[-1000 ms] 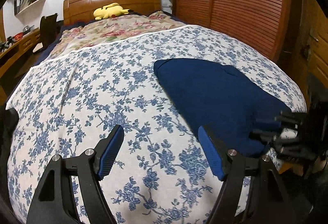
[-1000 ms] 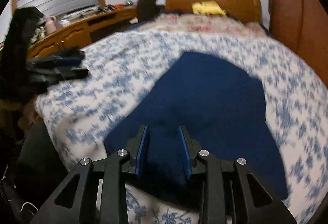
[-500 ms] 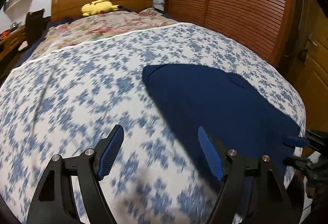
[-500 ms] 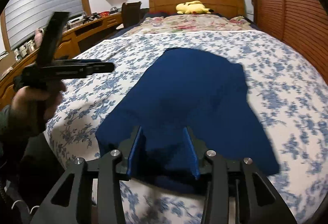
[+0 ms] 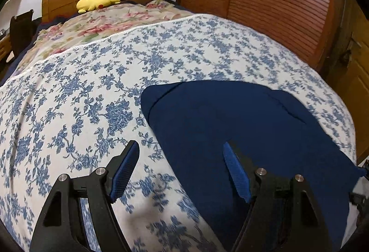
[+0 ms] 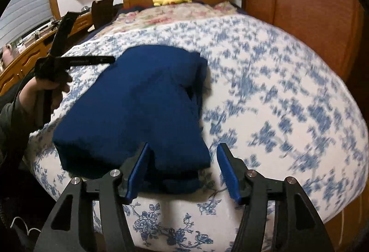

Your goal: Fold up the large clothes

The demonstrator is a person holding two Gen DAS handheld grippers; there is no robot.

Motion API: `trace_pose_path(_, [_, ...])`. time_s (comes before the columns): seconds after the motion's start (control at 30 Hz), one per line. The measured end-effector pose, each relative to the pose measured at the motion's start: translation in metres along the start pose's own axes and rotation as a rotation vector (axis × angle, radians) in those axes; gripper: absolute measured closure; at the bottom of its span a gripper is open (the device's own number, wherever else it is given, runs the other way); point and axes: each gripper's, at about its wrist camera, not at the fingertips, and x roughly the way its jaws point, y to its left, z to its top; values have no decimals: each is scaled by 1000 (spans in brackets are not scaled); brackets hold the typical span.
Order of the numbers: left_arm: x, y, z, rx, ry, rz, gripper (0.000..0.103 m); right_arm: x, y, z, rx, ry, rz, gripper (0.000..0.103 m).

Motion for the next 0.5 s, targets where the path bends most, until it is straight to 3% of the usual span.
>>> trace_pose_path(0.13, [17,7,3,-7,30,1,27,12,0,-2,47,18,27,29])
trace_pose_path(0.27, [33,13,5,-32,71,-21,27,23,-6,-3,93,32,93,28])
trace_pose_path(0.5, [41,15,3,-63,85,-50,27,35,-9,-2,86,26,125,29])
